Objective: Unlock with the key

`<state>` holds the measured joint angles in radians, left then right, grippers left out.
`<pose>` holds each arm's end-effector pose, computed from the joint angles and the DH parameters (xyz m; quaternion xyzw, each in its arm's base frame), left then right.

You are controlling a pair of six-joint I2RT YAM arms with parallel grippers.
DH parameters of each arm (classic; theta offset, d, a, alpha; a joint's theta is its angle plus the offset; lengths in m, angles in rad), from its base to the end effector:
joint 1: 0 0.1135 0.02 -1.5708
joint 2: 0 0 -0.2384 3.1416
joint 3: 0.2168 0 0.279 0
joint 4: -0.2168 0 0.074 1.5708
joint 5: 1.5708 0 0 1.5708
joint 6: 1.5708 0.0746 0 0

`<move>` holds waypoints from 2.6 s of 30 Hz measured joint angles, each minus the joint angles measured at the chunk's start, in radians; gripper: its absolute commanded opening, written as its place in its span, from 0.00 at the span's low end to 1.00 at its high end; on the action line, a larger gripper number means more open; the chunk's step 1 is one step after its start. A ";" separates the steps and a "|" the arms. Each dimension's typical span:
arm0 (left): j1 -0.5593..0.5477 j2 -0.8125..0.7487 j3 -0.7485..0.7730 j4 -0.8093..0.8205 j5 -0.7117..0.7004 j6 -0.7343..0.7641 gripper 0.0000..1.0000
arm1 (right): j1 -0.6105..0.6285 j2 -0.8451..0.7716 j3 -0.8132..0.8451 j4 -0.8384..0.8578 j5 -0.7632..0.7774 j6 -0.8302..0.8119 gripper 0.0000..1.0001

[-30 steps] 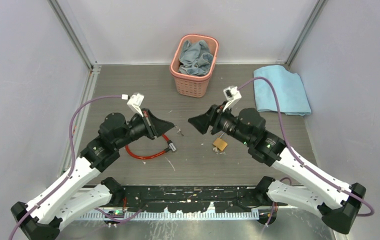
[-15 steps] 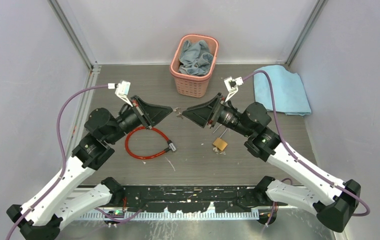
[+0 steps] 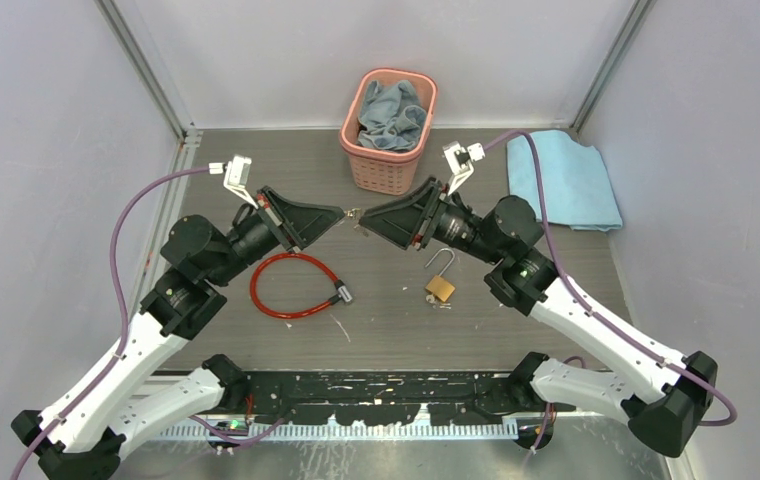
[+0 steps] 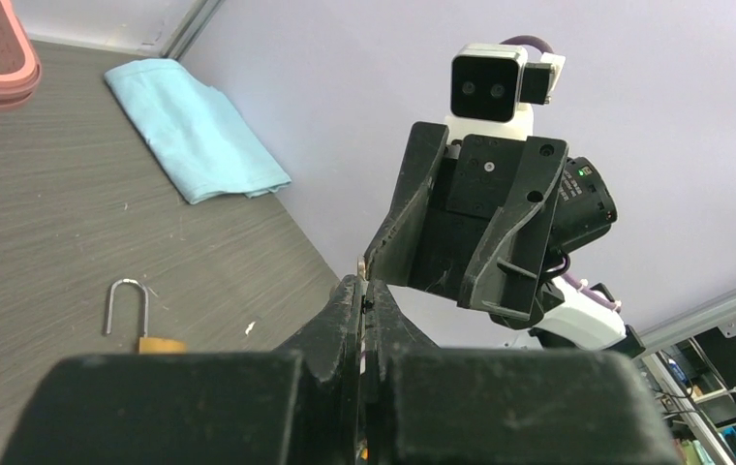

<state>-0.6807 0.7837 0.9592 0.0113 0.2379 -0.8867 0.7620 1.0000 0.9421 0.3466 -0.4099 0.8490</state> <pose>0.1855 -0.1728 0.4157 0.0258 0.6396 -0.5933 0.4881 0.1988 0.2308 0.3988 -0.1375 0.5921 0.6502 0.4558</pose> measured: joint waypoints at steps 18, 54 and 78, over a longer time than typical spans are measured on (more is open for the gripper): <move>0.000 0.006 0.000 0.047 0.029 -0.029 0.00 | 0.000 0.029 0.028 -0.018 -0.007 -0.019 0.46; 0.000 0.016 0.000 0.069 0.052 -0.049 0.00 | -0.005 0.048 0.036 -0.006 -0.051 -0.011 0.15; 0.000 0.017 0.000 0.058 0.056 -0.049 0.00 | -0.005 0.044 0.048 -0.029 -0.048 -0.057 0.19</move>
<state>-0.6807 0.8009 0.9592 0.0692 0.2935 -0.9360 0.7570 1.0443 0.9897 0.3172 -0.4580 0.7918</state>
